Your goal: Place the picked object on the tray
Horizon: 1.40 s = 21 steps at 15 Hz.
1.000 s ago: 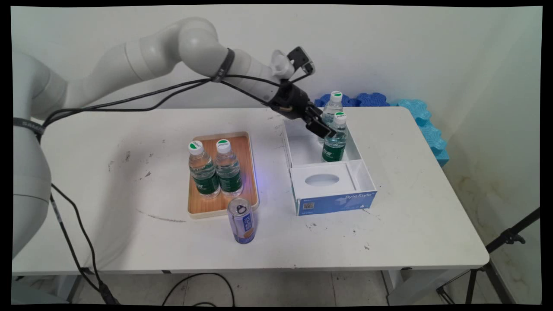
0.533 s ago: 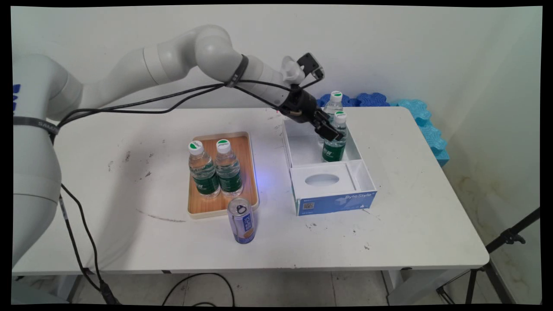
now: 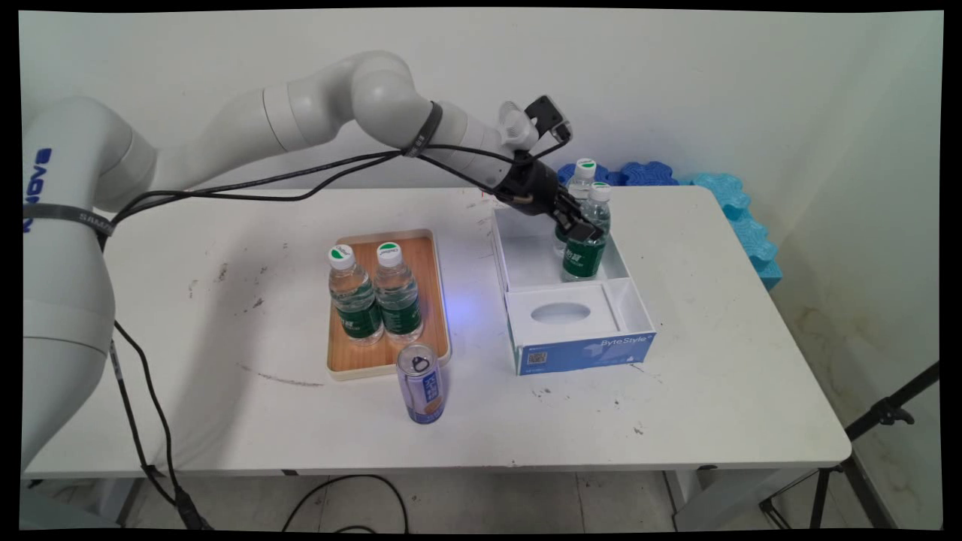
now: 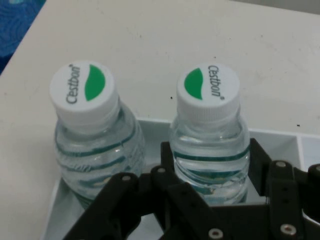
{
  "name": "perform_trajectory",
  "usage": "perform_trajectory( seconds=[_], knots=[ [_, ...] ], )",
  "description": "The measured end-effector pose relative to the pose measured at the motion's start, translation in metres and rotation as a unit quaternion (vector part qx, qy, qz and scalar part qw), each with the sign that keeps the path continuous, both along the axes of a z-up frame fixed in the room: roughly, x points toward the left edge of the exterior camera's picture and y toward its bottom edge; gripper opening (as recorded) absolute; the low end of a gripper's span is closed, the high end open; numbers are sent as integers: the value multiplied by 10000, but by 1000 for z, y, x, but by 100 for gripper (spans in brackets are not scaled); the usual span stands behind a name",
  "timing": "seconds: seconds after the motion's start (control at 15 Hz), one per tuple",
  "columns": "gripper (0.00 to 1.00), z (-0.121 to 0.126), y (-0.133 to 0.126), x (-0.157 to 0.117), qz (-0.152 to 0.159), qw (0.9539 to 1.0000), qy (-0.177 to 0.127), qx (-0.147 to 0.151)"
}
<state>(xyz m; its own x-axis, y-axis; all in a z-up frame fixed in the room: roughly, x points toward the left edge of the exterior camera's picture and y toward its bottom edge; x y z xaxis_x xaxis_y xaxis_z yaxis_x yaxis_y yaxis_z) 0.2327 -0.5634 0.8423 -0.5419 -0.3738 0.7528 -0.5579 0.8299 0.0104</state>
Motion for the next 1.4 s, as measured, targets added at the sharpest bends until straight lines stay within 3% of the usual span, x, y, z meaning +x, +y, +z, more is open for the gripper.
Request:
perform_trajectory(
  seconds=[0.33,0.73,1.07,1.4],
  knots=[
    [0,11,3,4,-72,9998,85,-181],
    [0,63,22,32,-163,9977,334,-563],
    [0,109,55,101,-274,9960,352,-772],
    [0,110,88,192,-84,9975,-20,-701]
  ],
)
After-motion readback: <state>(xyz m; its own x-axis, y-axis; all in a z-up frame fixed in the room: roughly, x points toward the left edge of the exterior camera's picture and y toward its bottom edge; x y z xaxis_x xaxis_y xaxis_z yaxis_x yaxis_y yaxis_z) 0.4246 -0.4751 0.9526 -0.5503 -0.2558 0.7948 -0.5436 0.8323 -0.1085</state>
